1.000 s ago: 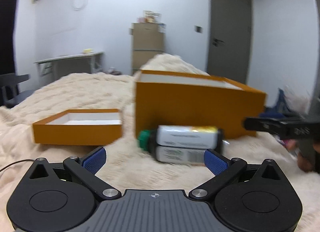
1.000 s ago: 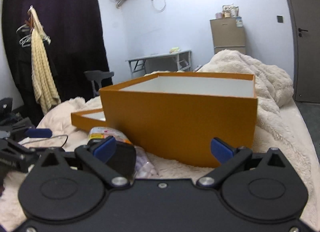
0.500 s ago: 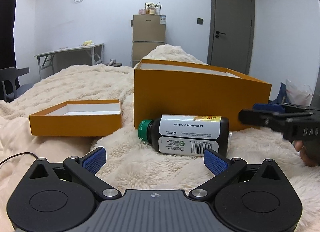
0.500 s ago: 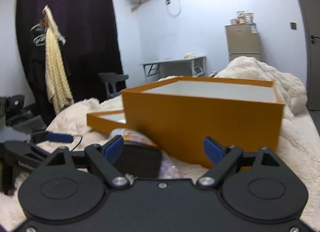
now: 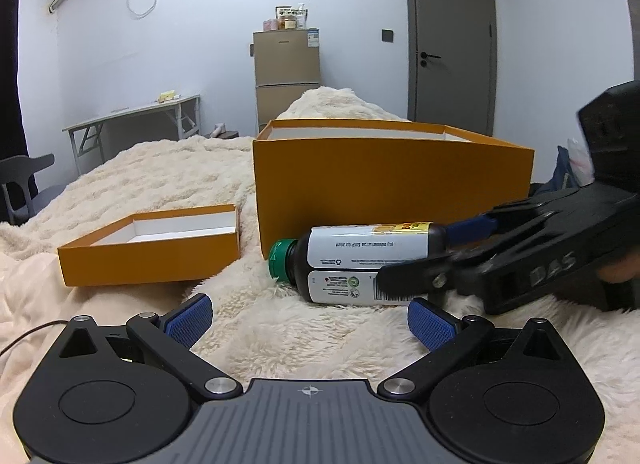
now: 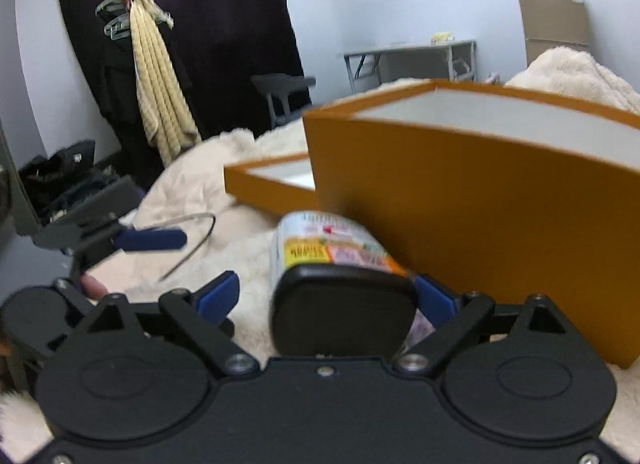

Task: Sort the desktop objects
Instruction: 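Move the right gripper to the black-capped bottle and close on it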

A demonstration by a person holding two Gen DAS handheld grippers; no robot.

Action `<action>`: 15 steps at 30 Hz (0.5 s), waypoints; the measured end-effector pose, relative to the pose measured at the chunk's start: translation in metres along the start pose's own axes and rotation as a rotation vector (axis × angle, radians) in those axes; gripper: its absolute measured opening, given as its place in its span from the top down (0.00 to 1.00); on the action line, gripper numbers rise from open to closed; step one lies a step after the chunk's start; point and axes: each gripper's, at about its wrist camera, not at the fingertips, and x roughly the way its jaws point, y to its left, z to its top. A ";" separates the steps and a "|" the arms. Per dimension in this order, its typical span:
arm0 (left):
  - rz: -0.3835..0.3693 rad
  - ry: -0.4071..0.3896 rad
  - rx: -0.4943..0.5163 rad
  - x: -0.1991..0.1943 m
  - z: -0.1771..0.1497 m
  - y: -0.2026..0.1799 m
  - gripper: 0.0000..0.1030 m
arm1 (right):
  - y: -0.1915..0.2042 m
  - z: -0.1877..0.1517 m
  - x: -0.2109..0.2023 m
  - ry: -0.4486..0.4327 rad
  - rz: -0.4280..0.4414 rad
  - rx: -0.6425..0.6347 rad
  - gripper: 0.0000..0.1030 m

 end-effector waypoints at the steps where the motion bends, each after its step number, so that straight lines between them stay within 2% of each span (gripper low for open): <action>1: 0.001 0.002 0.010 0.000 0.000 -0.002 0.00 | 0.002 0.000 0.001 0.008 -0.004 -0.008 0.09; 4: 0.004 0.007 0.038 0.001 -0.001 -0.006 0.00 | 0.004 0.002 0.005 0.027 -0.012 -0.022 0.09; 6: 0.004 0.016 0.061 0.002 -0.002 -0.009 0.00 | 0.005 0.003 0.009 0.036 -0.015 -0.022 0.13; 8: 0.000 0.026 0.084 0.004 -0.004 -0.012 0.00 | 0.005 0.004 0.010 0.039 -0.022 -0.026 0.23; 15: -0.014 0.041 0.109 0.009 -0.006 -0.017 0.00 | 0.002 0.002 0.006 0.019 -0.016 -0.017 0.24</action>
